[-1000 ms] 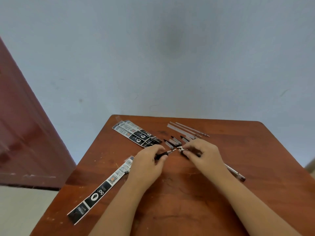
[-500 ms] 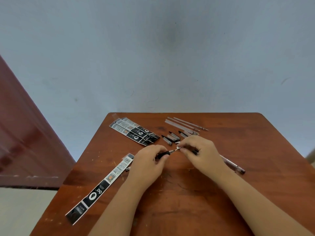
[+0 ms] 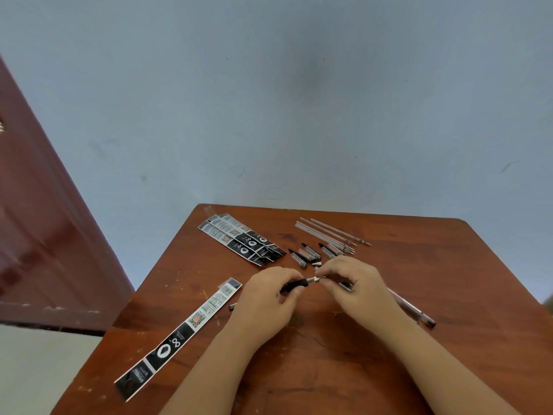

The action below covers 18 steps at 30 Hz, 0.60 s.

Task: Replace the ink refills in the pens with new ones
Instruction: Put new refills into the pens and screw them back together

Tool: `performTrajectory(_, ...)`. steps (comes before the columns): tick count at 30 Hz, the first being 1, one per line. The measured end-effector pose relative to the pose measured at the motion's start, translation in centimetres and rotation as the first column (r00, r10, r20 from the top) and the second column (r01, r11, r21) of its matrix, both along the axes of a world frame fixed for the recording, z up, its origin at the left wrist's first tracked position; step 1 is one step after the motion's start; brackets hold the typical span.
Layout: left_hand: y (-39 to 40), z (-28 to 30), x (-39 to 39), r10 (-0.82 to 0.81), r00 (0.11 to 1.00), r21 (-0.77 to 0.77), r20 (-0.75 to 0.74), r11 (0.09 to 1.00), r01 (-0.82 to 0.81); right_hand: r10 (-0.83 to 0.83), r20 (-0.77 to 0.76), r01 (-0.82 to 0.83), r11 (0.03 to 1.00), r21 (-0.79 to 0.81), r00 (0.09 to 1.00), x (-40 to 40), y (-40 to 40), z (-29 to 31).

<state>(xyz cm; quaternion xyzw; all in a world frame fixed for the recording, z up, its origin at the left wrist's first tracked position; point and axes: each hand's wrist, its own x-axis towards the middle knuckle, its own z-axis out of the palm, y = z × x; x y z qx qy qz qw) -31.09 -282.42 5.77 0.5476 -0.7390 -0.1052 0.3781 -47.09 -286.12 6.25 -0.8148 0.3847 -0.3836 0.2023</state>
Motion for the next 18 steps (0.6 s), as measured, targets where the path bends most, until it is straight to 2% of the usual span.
performTrajectory(8, 0.11, -0.21, -0.05, -0.084, 0.995, -0.030, 0.051, 0.996, 0.085, -0.020, -0.033, 0.022, 0.999, 0.041, 0.999, 0.23, 0.17, 0.16)
performTrajectory(12, -0.01, -0.06, 0.08, -0.059, 0.998, -0.058, 0.024, 0.996, 0.061, 0.015, -0.043, -0.012, 0.998, 0.062, 0.999, -0.11, 0.09, 0.47)
performTrajectory(18, 0.14, -0.04, 0.04, -0.058, 0.997, -0.015, 0.040, 0.998, 0.059, 0.007, -0.090, -0.001, 0.998, 0.065, 0.996, -0.14, -0.09, 0.17)
